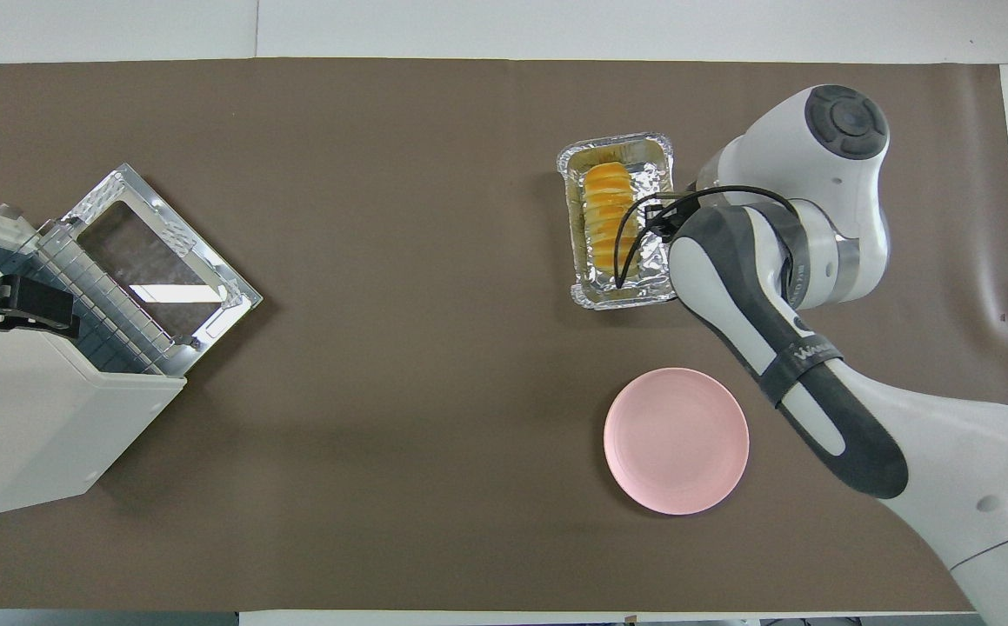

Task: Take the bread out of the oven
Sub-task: 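Grasp the bread slices in the foil tray with the right gripper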

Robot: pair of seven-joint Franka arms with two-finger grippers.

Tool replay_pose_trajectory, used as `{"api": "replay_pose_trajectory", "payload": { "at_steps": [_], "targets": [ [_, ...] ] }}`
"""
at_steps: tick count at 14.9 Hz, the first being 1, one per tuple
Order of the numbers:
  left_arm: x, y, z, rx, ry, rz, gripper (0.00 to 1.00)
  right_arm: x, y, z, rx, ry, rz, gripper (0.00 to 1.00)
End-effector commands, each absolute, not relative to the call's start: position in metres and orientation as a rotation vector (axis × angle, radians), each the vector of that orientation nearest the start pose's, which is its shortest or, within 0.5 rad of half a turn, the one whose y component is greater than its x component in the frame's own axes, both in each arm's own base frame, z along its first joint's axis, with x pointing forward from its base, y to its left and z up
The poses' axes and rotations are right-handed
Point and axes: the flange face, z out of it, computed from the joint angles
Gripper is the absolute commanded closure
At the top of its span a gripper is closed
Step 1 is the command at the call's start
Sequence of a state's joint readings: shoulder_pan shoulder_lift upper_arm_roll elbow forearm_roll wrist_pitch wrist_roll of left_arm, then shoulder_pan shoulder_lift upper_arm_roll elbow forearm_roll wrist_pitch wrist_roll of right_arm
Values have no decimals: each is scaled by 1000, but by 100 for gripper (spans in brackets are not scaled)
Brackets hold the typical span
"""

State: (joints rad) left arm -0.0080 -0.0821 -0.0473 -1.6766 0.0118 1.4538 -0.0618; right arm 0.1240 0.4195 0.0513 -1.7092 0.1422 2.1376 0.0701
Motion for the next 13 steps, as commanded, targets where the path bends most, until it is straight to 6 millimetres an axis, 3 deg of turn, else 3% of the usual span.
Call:
{"api": "replay_pose_trajectory", "payload": {
  "at_steps": [1, 5, 6, 7, 8, 11, 13],
  "targets": [
    [509, -28, 613, -3126, -13, 221, 0, 638, 98, 335, -2962, -162, 48, 100],
    [509, -27, 613, -3126, -20, 223, 0, 634, 78, 329, -2956, -185, 70, 100],
    [509, -27, 613, -3126, -20, 221, 0, 634, 77, 329, -2957, -179, 70, 61],
    [509, -27, 613, -3126, -20, 223, 0, 634, 77, 330, -2957, -160, 74, 7],
    [509, -27, 613, -3126, -20, 221, 0, 633, 79, 340, -2958, -147, 69, 0],
    [509, -27, 613, -3126, -20, 223, 0, 633, 84, 383, -2985, -185, 38, 0],
    [509, -27, 613, -3126, -20, 221, 0, 637, 101, 395, -3042, -255, -5, 0]
  ]
}}
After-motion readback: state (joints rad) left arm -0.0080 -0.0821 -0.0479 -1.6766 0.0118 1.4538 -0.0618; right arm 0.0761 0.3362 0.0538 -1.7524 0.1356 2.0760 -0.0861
